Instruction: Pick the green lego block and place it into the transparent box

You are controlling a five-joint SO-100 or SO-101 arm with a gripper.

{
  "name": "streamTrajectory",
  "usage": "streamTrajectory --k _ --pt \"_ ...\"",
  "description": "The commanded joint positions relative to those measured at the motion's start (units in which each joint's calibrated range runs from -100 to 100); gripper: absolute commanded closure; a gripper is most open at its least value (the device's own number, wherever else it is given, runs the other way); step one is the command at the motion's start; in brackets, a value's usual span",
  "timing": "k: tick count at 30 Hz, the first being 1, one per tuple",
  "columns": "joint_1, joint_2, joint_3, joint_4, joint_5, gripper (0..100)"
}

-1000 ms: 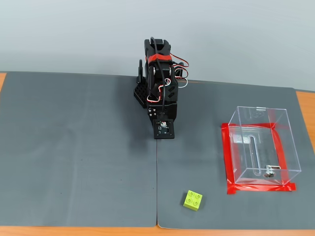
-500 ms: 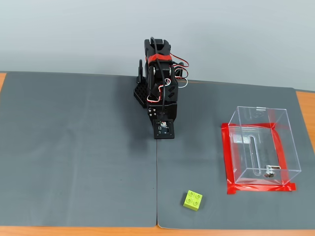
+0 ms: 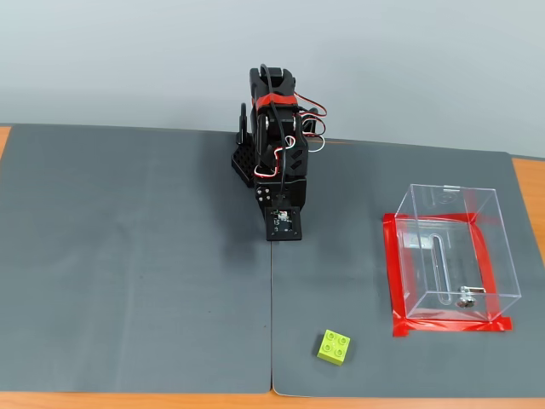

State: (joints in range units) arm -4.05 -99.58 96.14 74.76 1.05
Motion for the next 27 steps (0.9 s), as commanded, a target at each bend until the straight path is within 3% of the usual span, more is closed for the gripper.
streamTrajectory --k 1,27 --pt "-0.09 0.25 -3.83 0.15 0.33 98" --pt "-0.16 0.93 -4.1 0.15 0.38 98"
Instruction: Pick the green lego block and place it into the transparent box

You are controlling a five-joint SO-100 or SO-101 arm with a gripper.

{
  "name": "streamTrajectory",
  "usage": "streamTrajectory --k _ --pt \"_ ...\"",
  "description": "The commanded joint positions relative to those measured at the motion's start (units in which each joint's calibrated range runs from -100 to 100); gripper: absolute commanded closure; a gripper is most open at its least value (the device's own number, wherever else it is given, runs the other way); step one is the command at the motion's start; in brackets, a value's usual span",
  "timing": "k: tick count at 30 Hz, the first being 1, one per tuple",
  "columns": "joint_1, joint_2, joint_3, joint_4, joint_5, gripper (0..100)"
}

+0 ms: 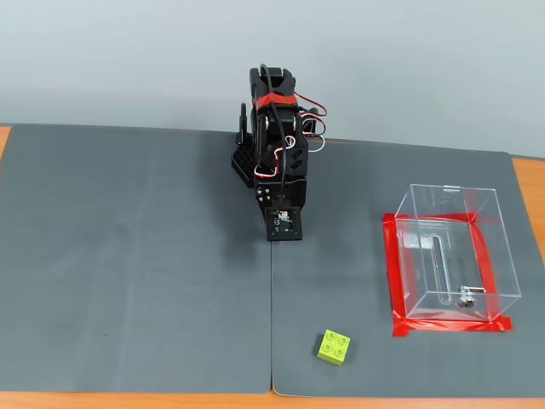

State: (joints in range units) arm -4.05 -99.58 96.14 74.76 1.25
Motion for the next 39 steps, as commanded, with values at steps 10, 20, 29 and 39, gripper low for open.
streamTrajectory --k 10,20,29,39 --pt "-0.24 16.62 -16.04 -7.31 0.14 98" --pt "-1.65 47.22 -41.64 -15.47 -0.39 98" --pt "-6.28 64.52 -60.72 -15.82 -5.28 98" --pt "-8.14 77.32 -73.12 -15.82 -13.05 98"
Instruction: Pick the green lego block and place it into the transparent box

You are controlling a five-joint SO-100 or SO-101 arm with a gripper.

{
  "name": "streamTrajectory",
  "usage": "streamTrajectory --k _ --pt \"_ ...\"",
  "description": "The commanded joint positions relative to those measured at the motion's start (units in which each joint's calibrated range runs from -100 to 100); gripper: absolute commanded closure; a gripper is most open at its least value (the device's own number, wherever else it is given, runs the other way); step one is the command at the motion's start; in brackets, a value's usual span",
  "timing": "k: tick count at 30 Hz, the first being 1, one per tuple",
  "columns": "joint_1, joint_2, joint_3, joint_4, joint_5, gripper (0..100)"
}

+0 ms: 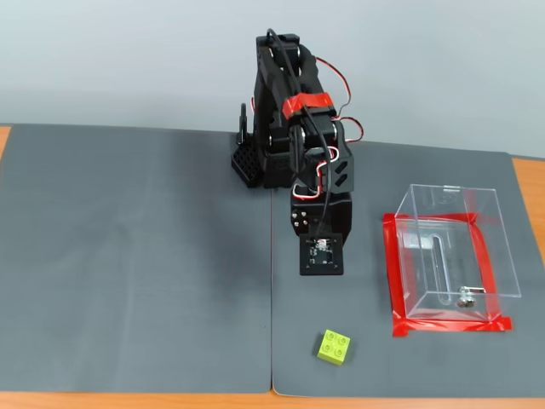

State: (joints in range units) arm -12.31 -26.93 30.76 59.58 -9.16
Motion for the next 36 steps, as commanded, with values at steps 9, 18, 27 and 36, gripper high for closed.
streamTrajectory --k 9,18,27,36 --pt "0.04 17.31 -17.15 -0.73 -3.89 98" --pt "-2.35 24.43 -22.39 -0.82 -3.89 98" --pt "-3.32 31.04 -29.09 -1.51 -3.89 98" --pt "-3.55 31.89 -28.63 -4.46 -3.94 97"
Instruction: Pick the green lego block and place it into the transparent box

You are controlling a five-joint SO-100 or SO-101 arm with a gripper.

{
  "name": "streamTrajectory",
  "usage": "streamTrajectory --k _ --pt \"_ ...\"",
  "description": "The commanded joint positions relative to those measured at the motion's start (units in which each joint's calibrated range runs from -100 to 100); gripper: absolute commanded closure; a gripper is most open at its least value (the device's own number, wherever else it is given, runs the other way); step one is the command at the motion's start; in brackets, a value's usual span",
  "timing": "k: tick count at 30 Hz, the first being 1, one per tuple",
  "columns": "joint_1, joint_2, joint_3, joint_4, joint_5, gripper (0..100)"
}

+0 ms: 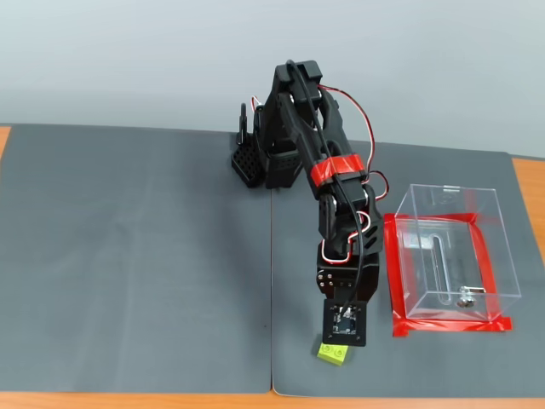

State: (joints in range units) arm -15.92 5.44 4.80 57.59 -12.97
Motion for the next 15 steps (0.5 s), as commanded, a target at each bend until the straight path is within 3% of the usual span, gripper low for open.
streamTrajectory --k 1,9,15 --pt "0.07 -0.48 -2.59 -3.16 -0.14 96" --pt "-0.01 -0.48 -2.32 -2.81 -3.21 77" --pt "-0.01 -0.39 -1.96 -2.81 -3.89 68"
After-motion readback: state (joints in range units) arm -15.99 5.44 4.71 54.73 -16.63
